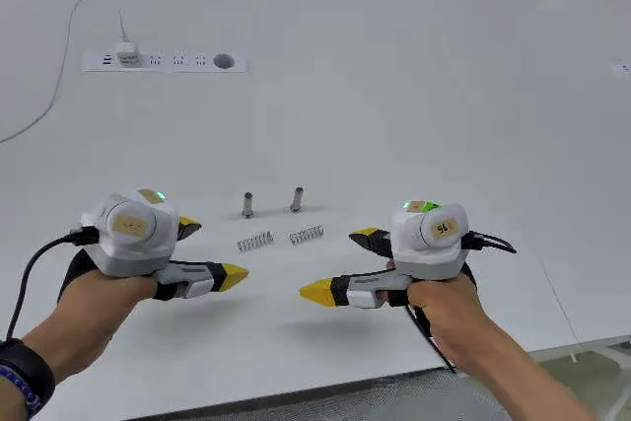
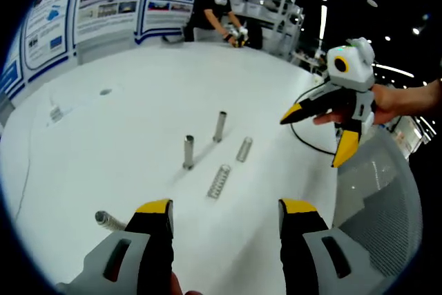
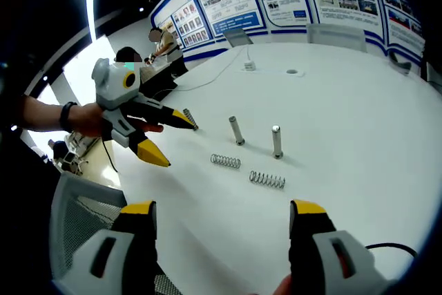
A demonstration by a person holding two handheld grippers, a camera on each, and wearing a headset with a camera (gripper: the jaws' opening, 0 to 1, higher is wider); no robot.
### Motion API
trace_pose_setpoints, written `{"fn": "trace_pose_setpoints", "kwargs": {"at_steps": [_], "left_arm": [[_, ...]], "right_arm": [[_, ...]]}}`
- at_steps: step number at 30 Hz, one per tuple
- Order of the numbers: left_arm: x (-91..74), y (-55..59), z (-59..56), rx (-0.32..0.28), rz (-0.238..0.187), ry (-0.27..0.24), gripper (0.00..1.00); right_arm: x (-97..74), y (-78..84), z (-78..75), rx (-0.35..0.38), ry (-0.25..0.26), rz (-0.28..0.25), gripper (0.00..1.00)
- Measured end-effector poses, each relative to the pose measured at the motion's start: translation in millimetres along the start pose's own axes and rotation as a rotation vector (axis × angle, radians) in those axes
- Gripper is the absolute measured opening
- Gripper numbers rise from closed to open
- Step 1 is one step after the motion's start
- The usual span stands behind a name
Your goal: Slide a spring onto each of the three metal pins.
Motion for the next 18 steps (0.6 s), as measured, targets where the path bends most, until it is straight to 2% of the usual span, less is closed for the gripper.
{"fn": "trace_pose_setpoints", "kwargs": {"at_steps": [5,13,17,18], "left_arm": [[11.6,2.1,-2.9,-0.002,0.015,0.012,0.61],[32.1,2.3,-14.5,-0.009,0.037,0.03,0.56],[45.0,3.5,-16.1,0.001,0.048,0.03,0.49],[48.7,5.4,-15.6,0.016,0.063,0.026,0.47]], "right_arm": [[-0.5,2.9,3.6,0.01,-0.004,-0.011,0.8],[-1.2,12.9,9.2,0.027,-0.012,-0.01,0.8],[-2.5,15.5,9.2,0.038,-0.012,-0.013,0.8],[-2.9,15.9,9.1,0.041,-0.011,-0.014,0.8]]}}
Point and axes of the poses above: the centre of the closed fingertips' face, and the gripper's own axes: x roughly forward along the fingers, z roughly to its left, y roughly out of its underside, the point moved 5 cm from there along -x, roughly backward along the fingers, and after that the axes turned 15 degrees about -y, right-handed, at the moved point
